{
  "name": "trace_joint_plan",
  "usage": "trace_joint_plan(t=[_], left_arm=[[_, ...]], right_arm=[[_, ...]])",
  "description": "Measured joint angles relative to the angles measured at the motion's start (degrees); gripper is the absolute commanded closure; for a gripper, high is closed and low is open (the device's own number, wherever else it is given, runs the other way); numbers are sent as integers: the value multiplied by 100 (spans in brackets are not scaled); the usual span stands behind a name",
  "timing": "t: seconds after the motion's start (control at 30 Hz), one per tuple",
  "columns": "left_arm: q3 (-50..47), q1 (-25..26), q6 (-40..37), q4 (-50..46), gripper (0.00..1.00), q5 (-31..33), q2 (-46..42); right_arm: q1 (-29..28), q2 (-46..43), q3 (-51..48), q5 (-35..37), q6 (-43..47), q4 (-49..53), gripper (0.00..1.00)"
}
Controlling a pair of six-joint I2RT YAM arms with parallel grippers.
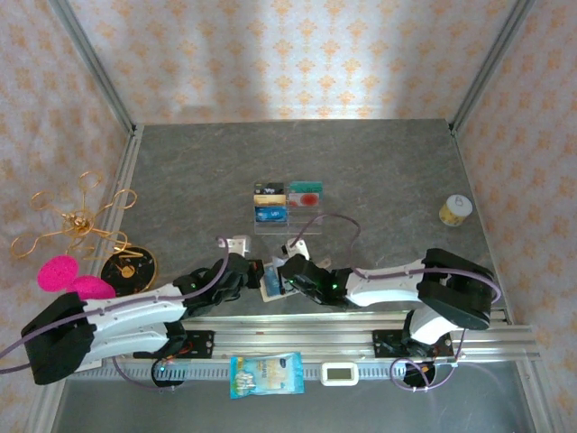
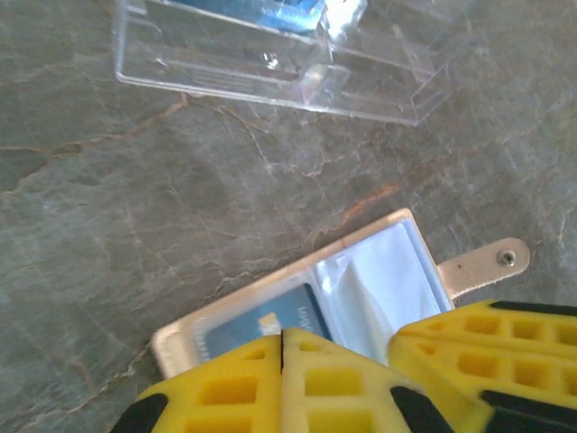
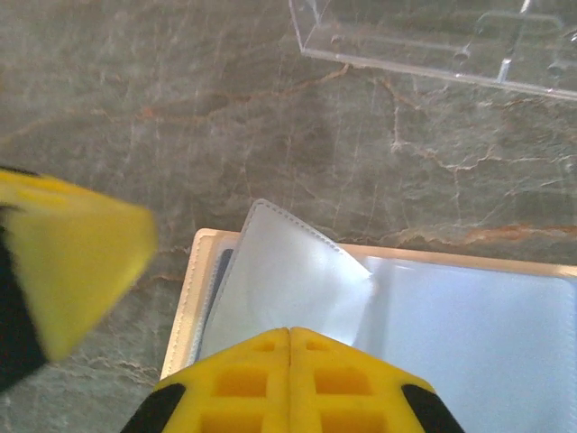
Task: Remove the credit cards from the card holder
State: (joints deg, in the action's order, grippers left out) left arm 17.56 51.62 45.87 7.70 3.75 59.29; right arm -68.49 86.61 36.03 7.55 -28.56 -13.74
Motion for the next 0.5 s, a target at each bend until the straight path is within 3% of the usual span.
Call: trace_joint_plan(t=[0.1,0.13,0.5], left_arm=[[151,0,-94,120,96,-232,411],[210,2,-120,155,97,-319,553],[1606,166,-629,367,91,-1394,2710]], right_arm=[[0,-92,-28,127,-144,-9,77],[0,-129,-48,181,-232,-11,74],[2,-1941,-798,1110,-846,457,72]])
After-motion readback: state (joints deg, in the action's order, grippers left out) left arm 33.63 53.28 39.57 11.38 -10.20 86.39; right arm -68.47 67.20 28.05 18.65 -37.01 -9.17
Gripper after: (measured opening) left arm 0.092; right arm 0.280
